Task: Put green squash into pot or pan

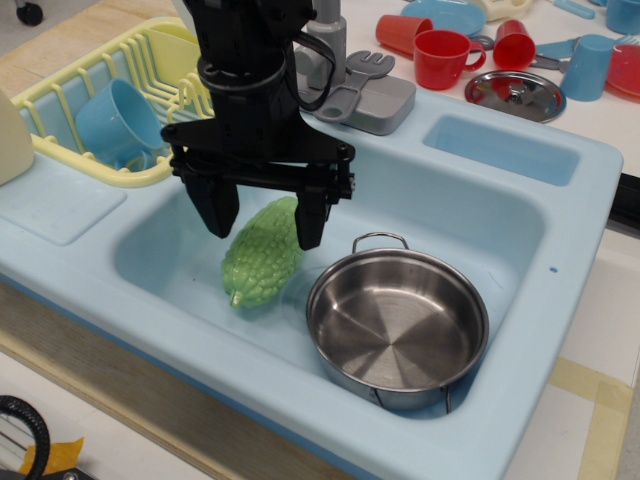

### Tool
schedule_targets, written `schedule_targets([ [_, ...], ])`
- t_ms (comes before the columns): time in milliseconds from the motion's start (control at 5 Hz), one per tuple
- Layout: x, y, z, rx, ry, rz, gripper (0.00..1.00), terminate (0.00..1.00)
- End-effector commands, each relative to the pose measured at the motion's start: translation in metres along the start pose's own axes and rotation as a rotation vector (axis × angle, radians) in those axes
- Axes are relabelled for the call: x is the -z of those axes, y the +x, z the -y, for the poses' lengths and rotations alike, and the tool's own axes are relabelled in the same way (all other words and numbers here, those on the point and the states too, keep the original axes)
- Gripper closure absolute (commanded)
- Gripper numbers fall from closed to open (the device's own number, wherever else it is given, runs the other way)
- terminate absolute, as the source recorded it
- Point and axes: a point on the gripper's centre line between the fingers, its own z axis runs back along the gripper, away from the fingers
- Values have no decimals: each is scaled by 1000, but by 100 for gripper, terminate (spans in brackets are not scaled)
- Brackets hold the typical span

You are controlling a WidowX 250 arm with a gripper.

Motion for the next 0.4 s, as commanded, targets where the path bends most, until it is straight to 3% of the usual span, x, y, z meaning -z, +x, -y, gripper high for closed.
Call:
schedule_targets([
  [0,9,14,-1,-7,-12,-23,0,0],
  [200,19,14,-1,-7,-28,-39,0,0],
])
